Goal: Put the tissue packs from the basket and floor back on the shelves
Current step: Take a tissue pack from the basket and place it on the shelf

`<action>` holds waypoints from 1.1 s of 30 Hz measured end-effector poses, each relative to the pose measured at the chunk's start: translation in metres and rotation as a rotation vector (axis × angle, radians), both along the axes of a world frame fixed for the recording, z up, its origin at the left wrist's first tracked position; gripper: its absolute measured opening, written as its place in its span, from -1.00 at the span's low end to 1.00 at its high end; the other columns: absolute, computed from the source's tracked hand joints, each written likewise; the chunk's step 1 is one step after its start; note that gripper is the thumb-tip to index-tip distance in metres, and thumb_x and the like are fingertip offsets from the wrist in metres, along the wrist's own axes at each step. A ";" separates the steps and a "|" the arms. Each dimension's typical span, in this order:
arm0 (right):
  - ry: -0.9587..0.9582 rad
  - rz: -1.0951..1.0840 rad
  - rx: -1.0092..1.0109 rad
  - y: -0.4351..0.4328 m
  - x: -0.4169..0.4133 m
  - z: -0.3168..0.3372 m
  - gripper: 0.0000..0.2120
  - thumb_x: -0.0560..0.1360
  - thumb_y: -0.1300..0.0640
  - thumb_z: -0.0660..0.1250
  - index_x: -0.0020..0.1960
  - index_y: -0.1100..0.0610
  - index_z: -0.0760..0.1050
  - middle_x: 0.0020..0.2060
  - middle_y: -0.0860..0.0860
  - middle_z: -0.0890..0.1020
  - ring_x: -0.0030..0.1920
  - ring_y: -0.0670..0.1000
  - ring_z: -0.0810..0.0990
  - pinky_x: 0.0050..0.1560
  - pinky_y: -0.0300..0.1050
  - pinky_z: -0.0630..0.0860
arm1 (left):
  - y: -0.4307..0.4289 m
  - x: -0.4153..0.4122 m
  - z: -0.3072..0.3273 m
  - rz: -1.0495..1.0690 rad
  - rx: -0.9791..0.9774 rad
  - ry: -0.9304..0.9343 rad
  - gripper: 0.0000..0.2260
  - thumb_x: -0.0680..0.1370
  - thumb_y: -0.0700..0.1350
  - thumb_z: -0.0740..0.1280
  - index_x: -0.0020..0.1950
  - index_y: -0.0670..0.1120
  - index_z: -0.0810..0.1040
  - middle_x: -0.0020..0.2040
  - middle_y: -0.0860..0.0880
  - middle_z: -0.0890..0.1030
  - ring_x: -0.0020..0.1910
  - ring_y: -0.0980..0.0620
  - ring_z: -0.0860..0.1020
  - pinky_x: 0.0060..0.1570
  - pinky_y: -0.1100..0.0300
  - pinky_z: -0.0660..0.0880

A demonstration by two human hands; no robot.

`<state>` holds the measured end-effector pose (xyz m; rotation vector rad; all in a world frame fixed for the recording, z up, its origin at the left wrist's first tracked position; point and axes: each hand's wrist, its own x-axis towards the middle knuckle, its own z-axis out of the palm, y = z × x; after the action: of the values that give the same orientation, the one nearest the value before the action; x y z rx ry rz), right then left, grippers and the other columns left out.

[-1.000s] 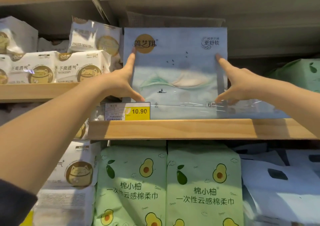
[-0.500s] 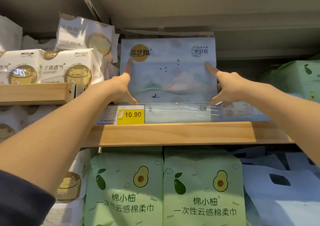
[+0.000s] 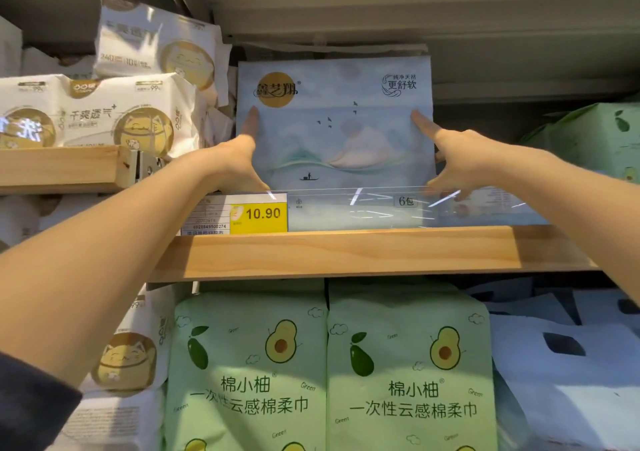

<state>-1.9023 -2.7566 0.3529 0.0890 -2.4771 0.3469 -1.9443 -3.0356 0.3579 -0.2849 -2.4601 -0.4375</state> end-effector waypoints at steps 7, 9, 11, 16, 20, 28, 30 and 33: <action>0.046 -0.021 -0.014 0.002 -0.002 0.000 -0.09 0.41 0.07 0.37 0.46 -0.19 -0.23 -0.07 0.11 0.48 -0.33 0.06 0.58 -0.34 -0.08 0.54 | 0.003 0.008 -0.005 -0.055 0.032 0.039 0.05 0.44 -0.06 0.43 0.41 0.07 -0.49 0.44 -0.24 0.28 0.29 -0.23 0.40 0.14 0.05 0.36; 0.061 -0.035 -0.008 0.002 0.000 -0.001 -0.11 0.41 0.05 0.36 0.46 -0.19 -0.21 -0.22 0.06 0.43 -0.33 0.09 0.56 -0.30 -0.04 0.54 | 0.004 0.012 -0.005 -0.058 0.036 0.050 0.03 0.45 -0.06 0.42 0.42 0.06 -0.47 0.45 -0.23 0.27 0.29 -0.22 0.40 0.09 0.09 0.35; 0.088 -0.044 0.007 0.001 0.001 -0.002 -0.13 0.40 0.04 0.35 0.47 -0.17 -0.18 -0.14 0.12 0.47 -0.30 0.11 0.52 -0.24 -0.02 0.53 | 0.005 0.015 -0.004 -0.058 0.032 0.063 0.02 0.44 -0.05 0.42 0.45 0.04 -0.43 0.45 -0.23 0.27 0.26 -0.21 0.42 0.04 0.10 0.36; 0.126 -0.071 0.025 0.002 0.003 -0.002 -0.18 0.42 0.03 0.33 0.48 -0.12 -0.12 0.22 0.23 0.44 -0.04 0.21 0.52 -0.08 0.09 0.55 | 0.003 0.022 0.003 -0.064 0.002 0.094 0.00 0.42 -0.02 0.44 0.49 0.00 -0.33 0.50 -0.21 0.17 0.43 -0.20 0.23 0.31 0.00 0.27; 0.146 -0.079 0.023 0.001 0.010 -0.002 -0.27 0.46 0.03 0.29 0.48 -0.08 -0.06 0.31 0.23 0.38 -0.02 0.20 0.53 -0.04 0.08 0.55 | 0.002 0.028 0.002 -0.072 -0.054 0.112 -0.08 0.45 -0.07 0.41 0.51 -0.04 -0.24 0.47 -0.23 0.22 0.39 -0.20 0.28 0.26 0.03 0.30; 0.168 -0.091 0.028 0.001 0.026 -0.005 -0.37 0.48 -0.08 0.24 0.47 0.01 0.08 0.40 0.15 0.32 0.35 0.22 0.33 0.29 0.16 0.35 | 0.007 0.044 -0.008 -0.125 -0.078 0.169 -0.32 0.52 0.02 0.30 0.51 -0.14 0.03 0.48 -0.19 0.21 0.44 -0.15 0.22 0.31 0.02 0.24; 0.162 -0.071 0.025 0.001 0.036 -0.008 -0.39 0.48 -0.09 0.25 0.45 0.02 0.13 0.40 0.14 0.33 0.35 0.21 0.34 0.29 0.15 0.35 | 0.008 0.057 -0.013 -0.135 -0.081 0.181 -0.36 0.53 0.03 0.28 0.50 -0.13 0.07 0.49 -0.15 0.20 0.45 -0.12 0.20 0.34 0.04 0.21; 0.187 -0.028 0.019 0.004 0.059 -0.012 -0.46 0.49 -0.06 0.26 0.41 0.08 0.25 0.38 0.15 0.36 0.33 0.21 0.36 0.27 0.09 0.34 | 0.008 0.081 -0.019 -0.119 -0.093 0.168 -0.40 0.54 0.06 0.26 0.49 -0.12 0.13 0.50 -0.12 0.22 0.46 -0.10 0.21 0.35 0.05 0.20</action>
<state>-1.8432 -2.7525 0.3406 0.0910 -2.2947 0.2896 -1.8631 -3.0277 0.3390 -0.4889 -2.3095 -0.3345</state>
